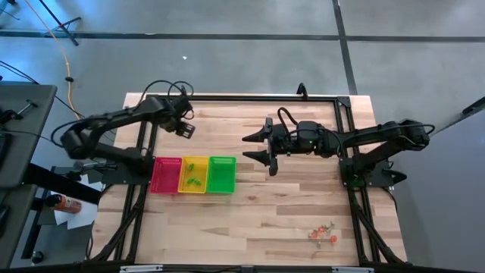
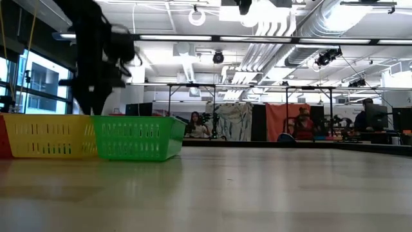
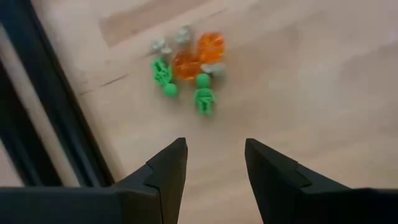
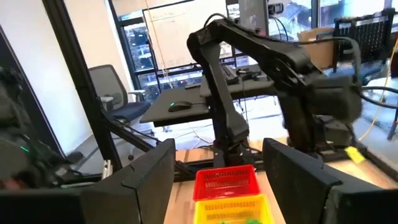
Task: Sort Halloween decoration
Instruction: Put the green skeleton toy into the yellow bin
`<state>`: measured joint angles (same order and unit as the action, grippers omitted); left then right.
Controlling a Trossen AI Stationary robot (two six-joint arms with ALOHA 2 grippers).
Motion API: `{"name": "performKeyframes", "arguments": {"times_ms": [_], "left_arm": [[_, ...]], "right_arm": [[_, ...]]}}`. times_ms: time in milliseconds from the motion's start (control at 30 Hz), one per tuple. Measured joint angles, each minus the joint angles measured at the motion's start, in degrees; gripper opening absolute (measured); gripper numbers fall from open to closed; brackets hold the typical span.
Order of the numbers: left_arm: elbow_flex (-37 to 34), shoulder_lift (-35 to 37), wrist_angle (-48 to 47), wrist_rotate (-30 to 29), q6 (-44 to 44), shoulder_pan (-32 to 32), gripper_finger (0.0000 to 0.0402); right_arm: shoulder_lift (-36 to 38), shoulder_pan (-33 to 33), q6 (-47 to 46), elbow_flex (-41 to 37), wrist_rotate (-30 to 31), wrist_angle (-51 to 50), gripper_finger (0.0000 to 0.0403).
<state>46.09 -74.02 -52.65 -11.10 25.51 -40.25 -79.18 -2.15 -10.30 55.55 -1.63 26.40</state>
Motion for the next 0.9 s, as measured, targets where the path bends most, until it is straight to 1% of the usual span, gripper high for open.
{"name": "performKeyframes", "arguments": {"times_ms": [167,333,533,700,800,900], "left_arm": [[-2.70,-5.84,8.48,0.44,-0.19,-4.31,0.0152],[-2.70,-10.24,13.22,1.23,-0.12,-5.51,0.0152],[-2.70,-15.24,13.56,2.07,-0.14,-5.38,0.0152],[-2.43,-17.49,13.63,1.56,-0.21,-4.63,0.0151],[-2.50,-17.71,13.71,1.67,-0.25,-4.63,0.0139],[-2.56,-17.47,14.28,2.08,-1.23,-4.59,0.0104]], "right_arm": [[0.00,0.00,-0.08,0.00,0.06,-0.07,0.0236],[0.00,0.00,-0.20,0.00,1.96,-0.18,0.0236],[0.00,0.00,-0.20,0.00,2.08,-0.29,0.0236],[0.00,0.00,-0.19,0.00,2.08,-0.46,0.0236],[0.00,0.00,-0.19,0.00,2.08,-0.46,0.0236],[0.00,0.00,-0.20,0.00,2.08,-0.46,0.0236]]}}
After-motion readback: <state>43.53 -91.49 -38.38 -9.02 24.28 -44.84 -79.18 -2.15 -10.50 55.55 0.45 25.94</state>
